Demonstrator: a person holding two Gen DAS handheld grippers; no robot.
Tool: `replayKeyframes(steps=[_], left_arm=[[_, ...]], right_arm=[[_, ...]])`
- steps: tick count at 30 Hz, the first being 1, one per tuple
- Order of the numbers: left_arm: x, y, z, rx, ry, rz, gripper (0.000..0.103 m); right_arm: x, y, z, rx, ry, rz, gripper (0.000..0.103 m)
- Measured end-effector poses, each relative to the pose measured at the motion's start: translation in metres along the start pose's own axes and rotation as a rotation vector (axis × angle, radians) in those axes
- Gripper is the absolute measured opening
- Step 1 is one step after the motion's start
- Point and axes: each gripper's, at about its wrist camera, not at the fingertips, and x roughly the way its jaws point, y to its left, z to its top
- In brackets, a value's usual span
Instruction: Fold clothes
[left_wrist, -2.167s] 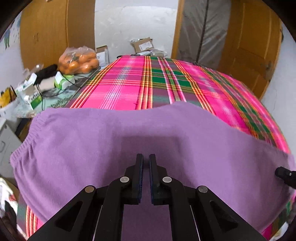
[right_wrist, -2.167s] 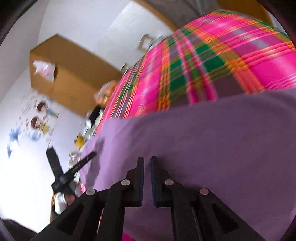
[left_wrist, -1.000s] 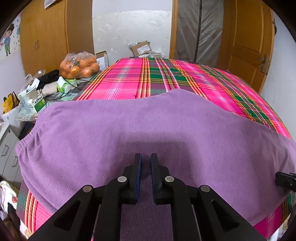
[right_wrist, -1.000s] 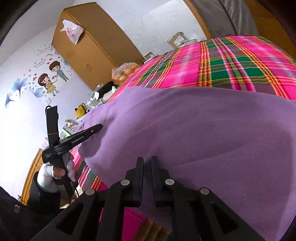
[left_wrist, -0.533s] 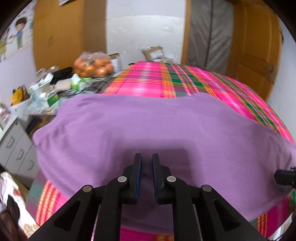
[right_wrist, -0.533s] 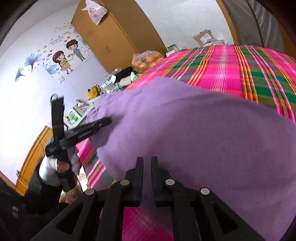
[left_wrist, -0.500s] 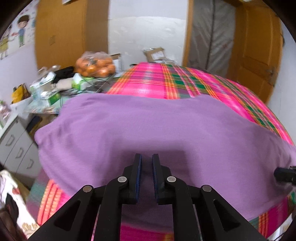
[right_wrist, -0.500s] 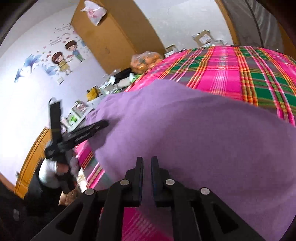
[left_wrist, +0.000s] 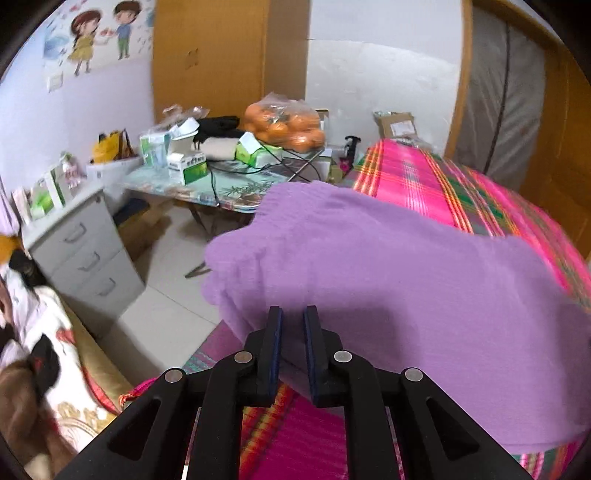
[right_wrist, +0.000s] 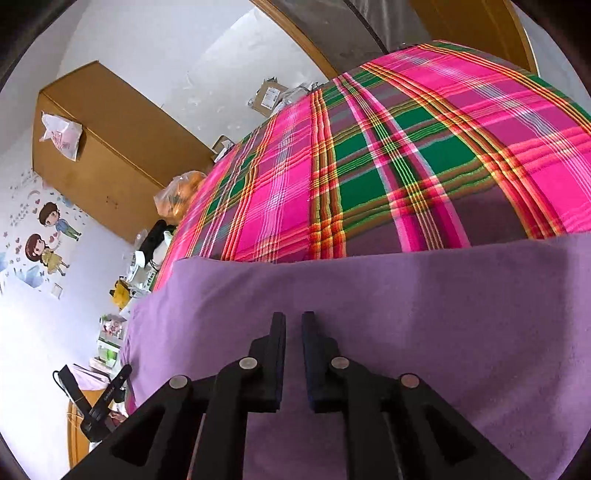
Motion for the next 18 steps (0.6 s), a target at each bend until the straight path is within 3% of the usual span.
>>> replayKeyframes(steps=[5, 7, 10, 12, 18], left_arm=[[0.002, -0.011, 0.026, 0.040, -0.042, -0.037, 0.013], [0.013, -0.016, 0.035, 0.054, -0.030, -0.066, 0.013], [0.033, -0.013, 0.037, 0.043, 0.025, -0.049, 0.013], [0.038, -0.005, 0.036, 0.013, 0.047, -0.062, 0.013], [0.029, -0.007, 0.052, 0.041, 0.005, -0.065, 0.013]], right_arm=[[0.019, 0.030, 0.002, -0.098, 0.054, 0.035, 0.011], [0.029, 0.046, 0.004, -0.143, 0.076, 0.054, 0.011], [0.042, 0.067, 0.007, -0.174, 0.088, 0.090, 0.011], [0.048, 0.070, 0.010, -0.165, 0.092, 0.086, 0.011], [0.058, 0.051, 0.018, -0.071, 0.082, 0.056, 0.011]])
